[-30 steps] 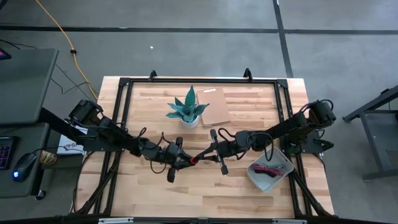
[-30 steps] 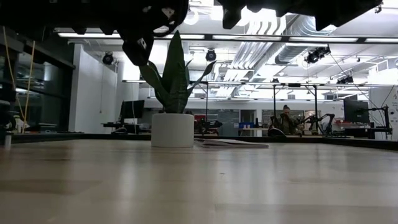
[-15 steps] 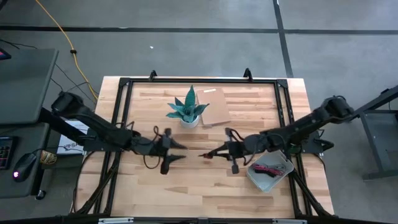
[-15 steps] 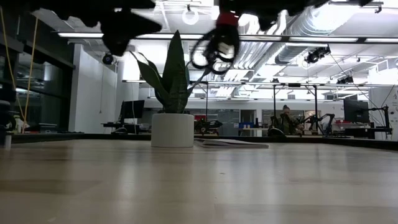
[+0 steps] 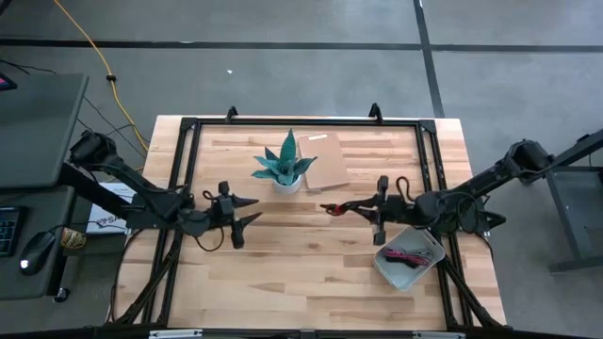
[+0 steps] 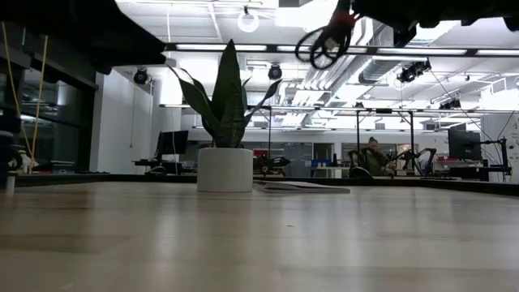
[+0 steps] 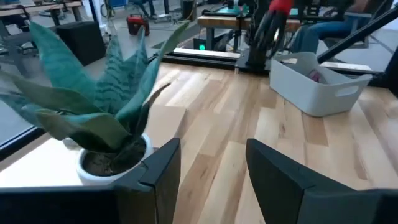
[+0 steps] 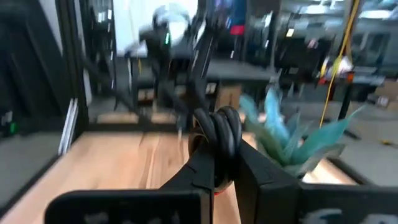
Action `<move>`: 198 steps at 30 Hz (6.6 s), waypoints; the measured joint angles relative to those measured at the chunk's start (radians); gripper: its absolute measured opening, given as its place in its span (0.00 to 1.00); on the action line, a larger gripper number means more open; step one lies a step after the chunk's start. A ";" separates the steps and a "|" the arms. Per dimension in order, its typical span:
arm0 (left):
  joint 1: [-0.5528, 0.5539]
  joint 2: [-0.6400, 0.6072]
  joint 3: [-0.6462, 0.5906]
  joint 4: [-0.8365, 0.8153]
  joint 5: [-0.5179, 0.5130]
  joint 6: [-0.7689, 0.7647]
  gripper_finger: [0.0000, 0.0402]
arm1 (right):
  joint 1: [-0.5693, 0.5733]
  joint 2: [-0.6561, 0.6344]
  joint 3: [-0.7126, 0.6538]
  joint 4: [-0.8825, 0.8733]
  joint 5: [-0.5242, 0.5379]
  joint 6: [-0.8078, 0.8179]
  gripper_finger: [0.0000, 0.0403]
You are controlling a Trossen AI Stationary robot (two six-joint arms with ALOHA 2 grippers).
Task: Pick and place USB-C Cables
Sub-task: Put the black charger cable into the white bin, then return to Home Position
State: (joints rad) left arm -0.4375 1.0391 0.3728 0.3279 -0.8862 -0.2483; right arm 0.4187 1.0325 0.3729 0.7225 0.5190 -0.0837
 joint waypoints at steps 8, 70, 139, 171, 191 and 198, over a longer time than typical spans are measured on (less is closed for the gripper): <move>0.117 0.047 -0.018 0.288 0.363 0.145 0.40 | -0.011 0.009 -0.028 0.119 -0.027 -0.027 0.04; 0.221 0.117 -0.017 0.349 0.431 0.118 0.40 | 0.342 0.169 0.741 -1.508 0.085 0.657 0.03; 0.221 0.117 -0.017 0.347 0.431 0.102 0.40 | 0.524 0.689 0.790 -2.060 -0.322 1.291 0.15; 0.221 0.117 -0.017 0.347 0.431 0.102 0.40 | 0.524 0.537 0.790 -2.011 -0.376 1.327 0.50; 0.221 0.117 -0.017 0.347 0.431 0.102 0.40 | 0.278 0.418 0.791 -1.671 0.244 0.770 0.50; 0.221 0.117 -0.017 0.330 0.431 0.101 0.40 | 0.144 0.418 0.791 -1.815 0.234 0.662 0.50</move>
State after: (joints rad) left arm -0.2165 1.1557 0.3561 0.6575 -0.4549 -0.1473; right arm 0.5625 1.4506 1.1641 -1.0927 0.7528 0.5786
